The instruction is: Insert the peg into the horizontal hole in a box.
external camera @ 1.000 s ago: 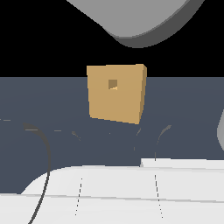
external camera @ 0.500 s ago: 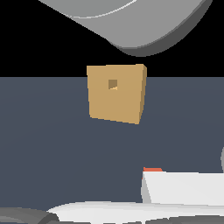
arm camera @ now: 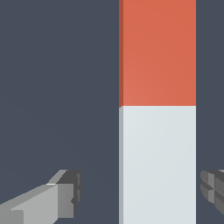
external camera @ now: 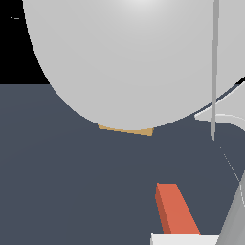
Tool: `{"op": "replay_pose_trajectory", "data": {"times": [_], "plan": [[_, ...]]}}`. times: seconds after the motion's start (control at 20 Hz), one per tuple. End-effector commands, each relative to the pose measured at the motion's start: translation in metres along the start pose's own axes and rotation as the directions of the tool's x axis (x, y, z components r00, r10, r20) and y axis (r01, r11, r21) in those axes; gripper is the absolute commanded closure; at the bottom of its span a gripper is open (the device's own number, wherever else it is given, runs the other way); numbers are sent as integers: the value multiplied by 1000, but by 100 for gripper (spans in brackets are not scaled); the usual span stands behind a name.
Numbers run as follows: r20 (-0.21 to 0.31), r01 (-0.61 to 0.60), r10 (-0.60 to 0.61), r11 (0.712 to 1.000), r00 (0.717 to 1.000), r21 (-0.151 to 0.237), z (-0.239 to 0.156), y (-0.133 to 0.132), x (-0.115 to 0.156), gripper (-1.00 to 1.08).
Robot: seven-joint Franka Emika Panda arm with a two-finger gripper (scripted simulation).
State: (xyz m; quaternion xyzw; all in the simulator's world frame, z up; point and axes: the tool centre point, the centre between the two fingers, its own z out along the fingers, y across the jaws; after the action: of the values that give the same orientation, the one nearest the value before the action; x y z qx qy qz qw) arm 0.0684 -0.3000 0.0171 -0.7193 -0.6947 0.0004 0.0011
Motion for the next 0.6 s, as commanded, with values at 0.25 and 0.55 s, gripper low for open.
{"op": "replay_pose_trajectory", "data": {"times": [0.25,0.55], "plan": [[1,0,0,1000,1000,-2,0,2,-1,108],[1,0,0,1000,1000,-2,0,2,-1,108]]}}
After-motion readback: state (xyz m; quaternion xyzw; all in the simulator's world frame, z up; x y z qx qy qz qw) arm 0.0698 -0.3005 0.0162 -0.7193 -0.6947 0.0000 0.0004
